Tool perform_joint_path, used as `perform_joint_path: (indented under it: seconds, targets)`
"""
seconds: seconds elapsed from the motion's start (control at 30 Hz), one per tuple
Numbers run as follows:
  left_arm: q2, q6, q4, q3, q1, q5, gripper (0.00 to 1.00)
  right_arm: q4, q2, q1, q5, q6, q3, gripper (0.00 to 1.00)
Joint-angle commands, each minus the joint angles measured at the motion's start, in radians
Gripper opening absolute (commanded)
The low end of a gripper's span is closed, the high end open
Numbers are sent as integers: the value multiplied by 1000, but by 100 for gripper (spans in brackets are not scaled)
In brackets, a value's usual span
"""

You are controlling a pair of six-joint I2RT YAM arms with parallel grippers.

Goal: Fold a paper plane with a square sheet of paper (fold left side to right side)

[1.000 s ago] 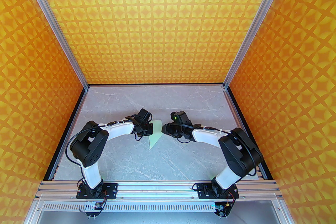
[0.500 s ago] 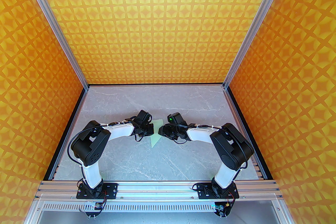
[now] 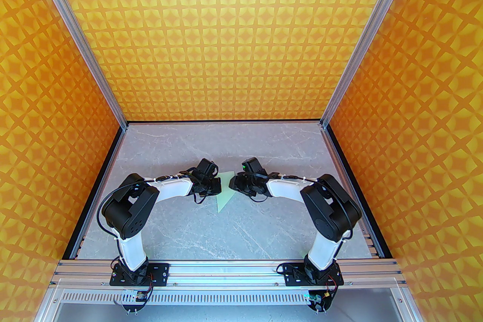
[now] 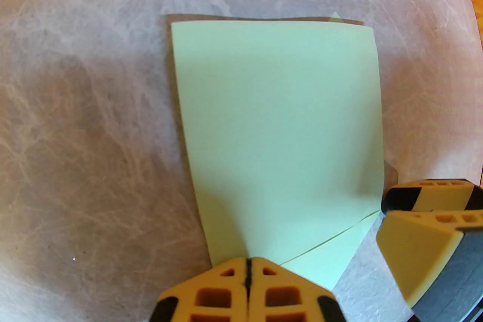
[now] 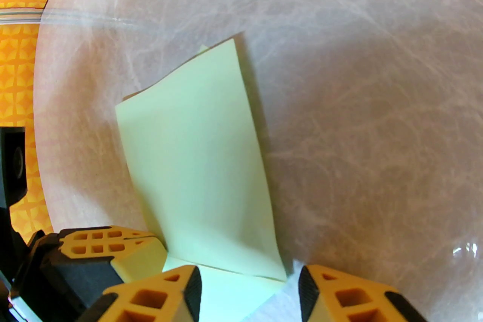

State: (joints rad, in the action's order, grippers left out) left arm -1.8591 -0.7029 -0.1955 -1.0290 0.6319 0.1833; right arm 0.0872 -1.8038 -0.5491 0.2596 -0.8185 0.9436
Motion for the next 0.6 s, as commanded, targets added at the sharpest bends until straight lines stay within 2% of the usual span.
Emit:
perform_joint_path:
  seconds: [0.0, 0.33, 0.57]
  targets:
    - [-25, -14, -62, 38, 17, 8, 5, -68, -46, -2, 67, 2, 26, 48]
    - [-32, -23, -64, 24, 21, 10, 5, -171, 18, -3, 133, -52, -57, 48]
    - [-31, -27, -64, 29, 20, 10, 5, -161, 71, -3, 92, -72, -103, 52]
